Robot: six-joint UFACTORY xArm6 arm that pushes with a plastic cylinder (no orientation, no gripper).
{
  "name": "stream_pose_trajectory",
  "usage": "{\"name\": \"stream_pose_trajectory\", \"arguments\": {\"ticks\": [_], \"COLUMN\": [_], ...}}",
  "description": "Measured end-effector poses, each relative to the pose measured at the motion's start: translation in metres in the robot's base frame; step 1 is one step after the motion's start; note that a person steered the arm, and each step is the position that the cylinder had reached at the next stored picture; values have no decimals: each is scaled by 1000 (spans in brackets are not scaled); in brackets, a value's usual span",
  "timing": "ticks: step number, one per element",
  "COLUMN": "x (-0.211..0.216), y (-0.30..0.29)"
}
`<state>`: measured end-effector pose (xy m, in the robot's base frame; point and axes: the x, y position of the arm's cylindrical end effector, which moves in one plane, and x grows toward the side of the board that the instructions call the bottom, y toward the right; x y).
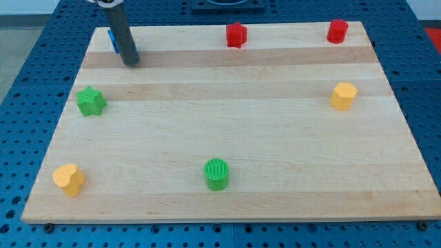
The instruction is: Move your arm to the right of the yellow hexagon
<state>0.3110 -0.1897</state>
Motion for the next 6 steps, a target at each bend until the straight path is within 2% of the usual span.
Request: {"name": "stream_pose_trajectory", "arguments": {"ticks": [1, 5, 6], "x": [36, 51, 73], "y": [66, 517, 533]}}
